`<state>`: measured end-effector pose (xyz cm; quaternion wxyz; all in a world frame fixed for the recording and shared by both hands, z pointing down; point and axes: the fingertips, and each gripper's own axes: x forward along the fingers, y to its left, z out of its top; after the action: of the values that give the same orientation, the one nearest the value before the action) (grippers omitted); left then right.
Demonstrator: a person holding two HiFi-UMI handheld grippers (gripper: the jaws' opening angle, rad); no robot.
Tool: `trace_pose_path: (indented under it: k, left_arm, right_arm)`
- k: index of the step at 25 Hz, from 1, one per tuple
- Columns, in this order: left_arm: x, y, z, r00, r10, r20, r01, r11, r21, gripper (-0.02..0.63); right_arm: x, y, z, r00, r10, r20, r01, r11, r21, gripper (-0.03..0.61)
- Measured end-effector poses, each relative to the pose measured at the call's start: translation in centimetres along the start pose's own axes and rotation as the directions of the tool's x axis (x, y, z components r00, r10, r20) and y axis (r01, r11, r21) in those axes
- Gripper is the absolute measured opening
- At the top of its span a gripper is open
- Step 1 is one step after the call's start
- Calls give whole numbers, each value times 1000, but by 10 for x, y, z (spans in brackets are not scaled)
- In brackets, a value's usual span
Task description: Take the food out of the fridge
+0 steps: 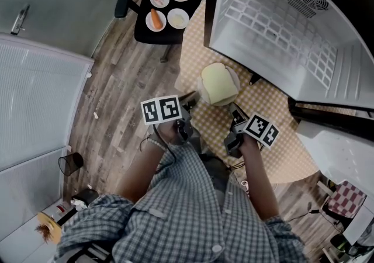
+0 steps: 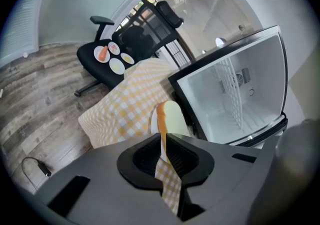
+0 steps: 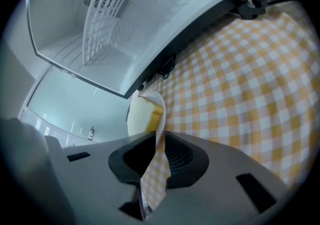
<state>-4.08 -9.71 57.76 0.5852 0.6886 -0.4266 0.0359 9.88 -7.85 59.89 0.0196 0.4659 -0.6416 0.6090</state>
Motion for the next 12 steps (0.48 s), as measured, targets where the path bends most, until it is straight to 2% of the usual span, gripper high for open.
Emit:
trace_pose_path:
  k: [3,7,10,12]
  left_arm:
    - [-7,-8,7,999,13,31,-15,999,38,20]
    - [-11,-33,13,999,-7,44,-1,986,169,6]
    - [-10,-58,14,998,-46,30,37,963,268,6]
    - [-10,-78,14,998,-68,15,59,937,345,6]
  right_arm:
    - [-12,0,6,999,-38,30,41,996,-76,26]
    - [-29,9,16,994,-82,74,96,971,-219,15]
    - [-45,22,26,988,-84,126,121,938,-325,11]
    - [-55,35,33,985,-58,160,115,920,-376,11]
